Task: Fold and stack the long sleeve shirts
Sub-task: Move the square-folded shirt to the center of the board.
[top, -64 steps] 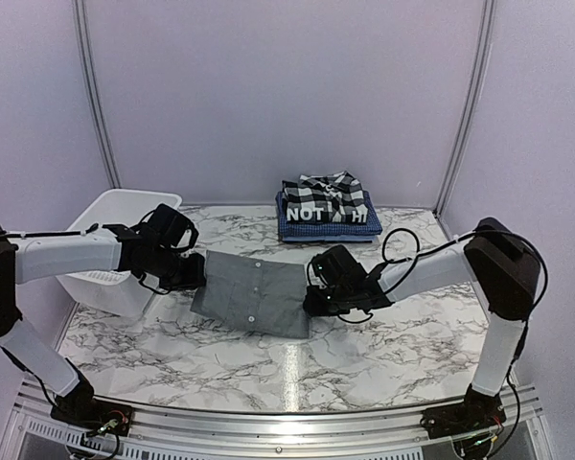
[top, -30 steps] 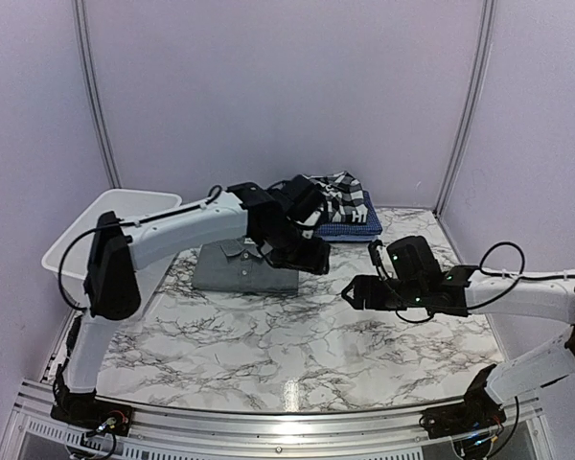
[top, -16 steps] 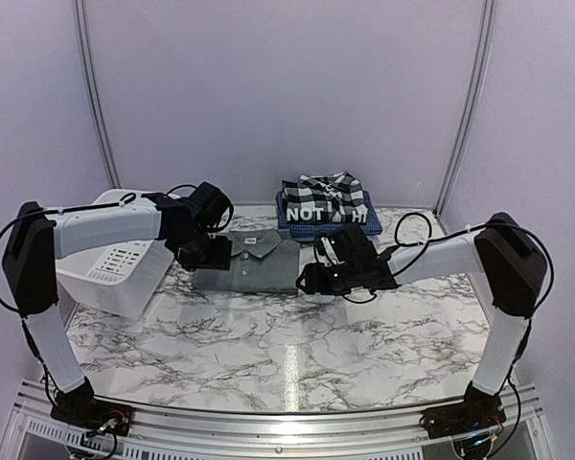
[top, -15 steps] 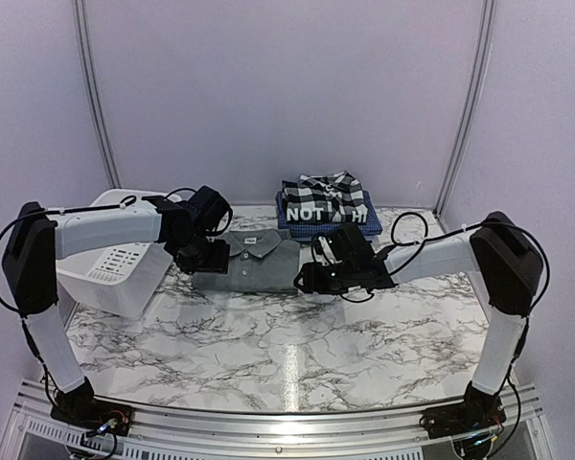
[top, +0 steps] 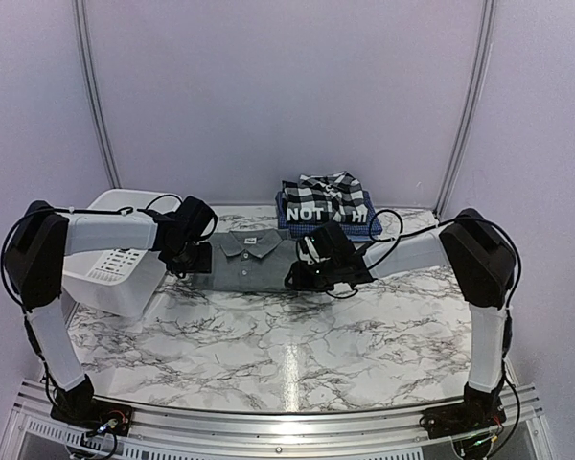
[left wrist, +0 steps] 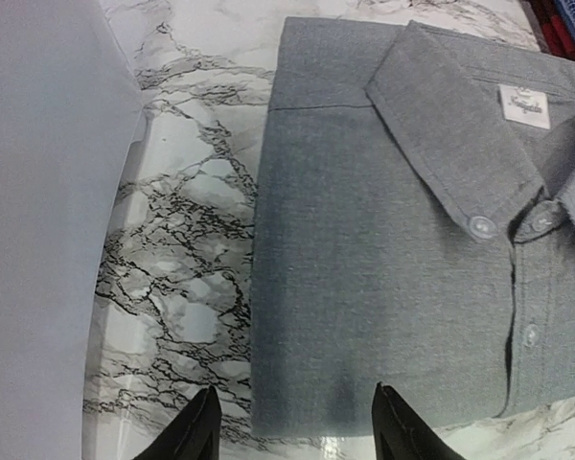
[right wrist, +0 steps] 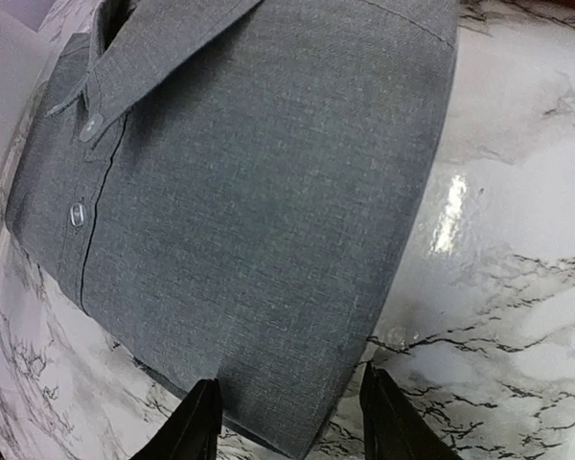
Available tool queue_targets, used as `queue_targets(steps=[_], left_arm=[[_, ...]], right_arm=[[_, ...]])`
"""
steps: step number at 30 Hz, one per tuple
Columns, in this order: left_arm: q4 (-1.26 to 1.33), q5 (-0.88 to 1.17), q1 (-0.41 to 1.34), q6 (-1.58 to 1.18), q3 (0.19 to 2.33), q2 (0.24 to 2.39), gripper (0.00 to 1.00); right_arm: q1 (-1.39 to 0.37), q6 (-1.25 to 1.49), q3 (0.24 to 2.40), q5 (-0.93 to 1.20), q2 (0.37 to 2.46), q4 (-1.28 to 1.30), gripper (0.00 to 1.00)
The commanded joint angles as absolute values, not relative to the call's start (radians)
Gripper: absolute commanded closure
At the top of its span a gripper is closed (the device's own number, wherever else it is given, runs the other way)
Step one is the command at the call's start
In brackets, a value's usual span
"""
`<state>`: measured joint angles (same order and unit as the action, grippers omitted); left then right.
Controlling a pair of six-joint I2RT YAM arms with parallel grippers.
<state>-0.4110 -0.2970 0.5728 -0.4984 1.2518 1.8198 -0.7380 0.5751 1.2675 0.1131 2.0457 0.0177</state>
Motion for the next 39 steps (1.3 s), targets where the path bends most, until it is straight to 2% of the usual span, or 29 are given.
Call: queue_targets(steps=[1, 9, 13, 17, 20, 22, 25, 33, 39], left_arm=[[-0.328, -0.281, 0.561, -0.509, 1.225, 1.858, 0.46], [-0.258, -0.261, 0.558, -0.530, 1.163, 1.878, 0.53], [-0.225, -0.257, 0.558, -0.524, 1.151, 1.897, 0.60], [-0.210, -0.244, 0.558, -0.523, 1.144, 1.915, 0.73], [-0.201, -0.219, 0.558, -0.533, 1.128, 1.902, 0.87], [-0.201, -0.197, 0.560, -0.539, 1.113, 1.876, 0.91], [-0.204, -0.146, 0.563, -0.558, 1.083, 1.832, 0.94], [-0.245, -0.107, 0.645, -0.647, 0.931, 1.656, 0.95], [-0.267, -0.126, 0.793, -0.781, 0.794, 1.529, 0.94]], right_arm=[[-0.755, 0.577, 1.297, 0.121, 2.061, 0.043, 0.55], [-0.776, 0.579, 1.317, 0.120, 2.098, 0.055, 0.57], [-0.777, 0.579, 1.322, 0.108, 2.097, 0.067, 0.62], [-0.777, 0.573, 1.328, 0.099, 2.097, 0.080, 0.73], [-0.777, 0.568, 1.323, 0.095, 2.088, 0.087, 0.86], [-0.776, 0.565, 1.306, 0.087, 2.069, 0.083, 0.94], [-0.781, 0.561, 1.269, 0.087, 2.032, 0.083, 1.00], [-0.838, 0.574, 1.095, 0.094, 1.864, 0.097, 1.00], [-0.924, 0.640, 0.922, 0.087, 1.718, 0.109, 1.00]])
